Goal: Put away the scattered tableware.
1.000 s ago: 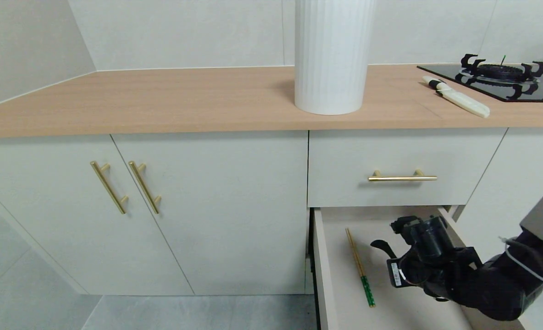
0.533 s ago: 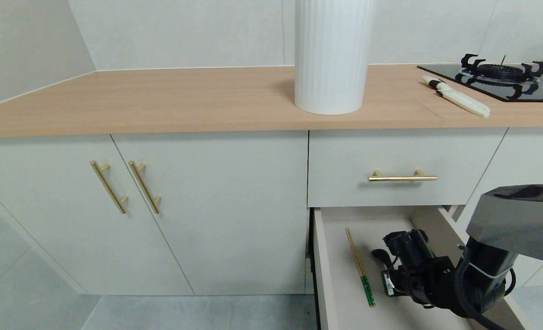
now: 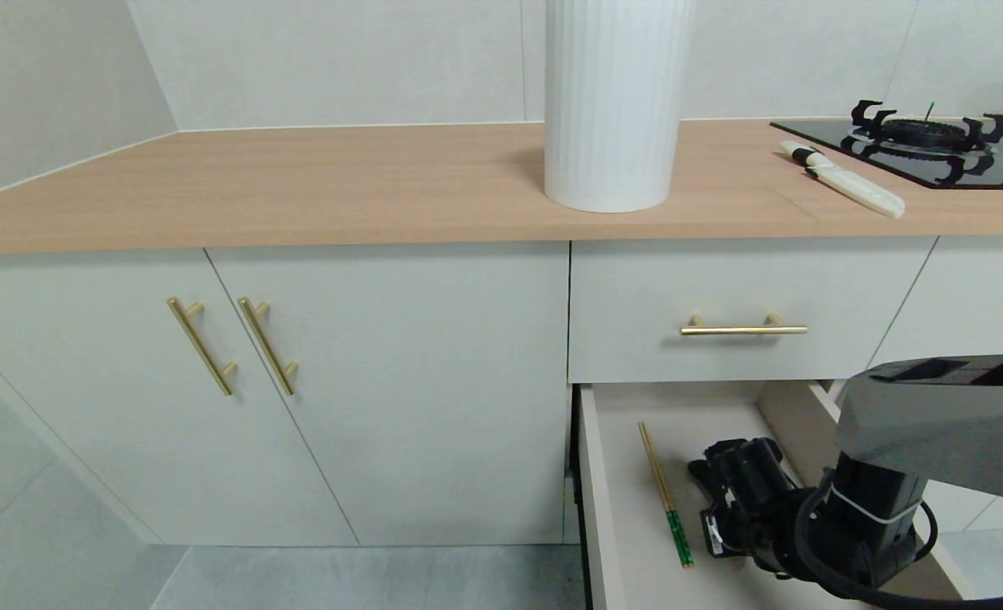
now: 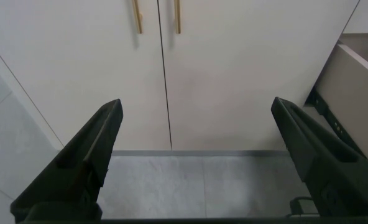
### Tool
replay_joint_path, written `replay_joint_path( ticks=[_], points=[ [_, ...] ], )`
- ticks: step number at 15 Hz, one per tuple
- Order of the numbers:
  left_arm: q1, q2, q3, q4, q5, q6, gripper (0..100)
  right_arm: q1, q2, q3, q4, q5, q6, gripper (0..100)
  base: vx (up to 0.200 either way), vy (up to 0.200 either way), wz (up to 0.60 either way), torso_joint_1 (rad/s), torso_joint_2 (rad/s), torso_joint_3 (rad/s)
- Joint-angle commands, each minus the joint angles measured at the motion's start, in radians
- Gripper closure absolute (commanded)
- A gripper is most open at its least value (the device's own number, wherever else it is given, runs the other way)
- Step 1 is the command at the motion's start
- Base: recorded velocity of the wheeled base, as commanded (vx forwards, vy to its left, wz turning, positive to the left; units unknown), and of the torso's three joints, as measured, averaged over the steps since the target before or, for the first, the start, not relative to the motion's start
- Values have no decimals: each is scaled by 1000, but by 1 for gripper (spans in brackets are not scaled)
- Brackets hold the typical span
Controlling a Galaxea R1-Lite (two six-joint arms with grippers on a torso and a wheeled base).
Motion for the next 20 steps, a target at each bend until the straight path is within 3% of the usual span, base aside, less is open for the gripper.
replay_joint_path(
  ticks=[1,5,6,13,20],
  points=[
    [0,0,0,0,1,0,0,1,3,2,3,1,-1,100,0,0,0,0,0,0],
    [0,0,0,0,1,0,0,1,3,5,3,-1,-2,100,0,0,0,0,0,0],
    [0,0,0,0,1,0,0,1,3,5,3,-1,-2,0,0,0,0,0,0,0],
    [0,0,0,0,1,0,0,1,-28,29,3,-12,-1,0,0,0,0,0,0,0],
    [0,0,0,0,1,-1,0,24,-370,101,158,-16,-11,0,0,0,0,0,0,0]
  ],
)
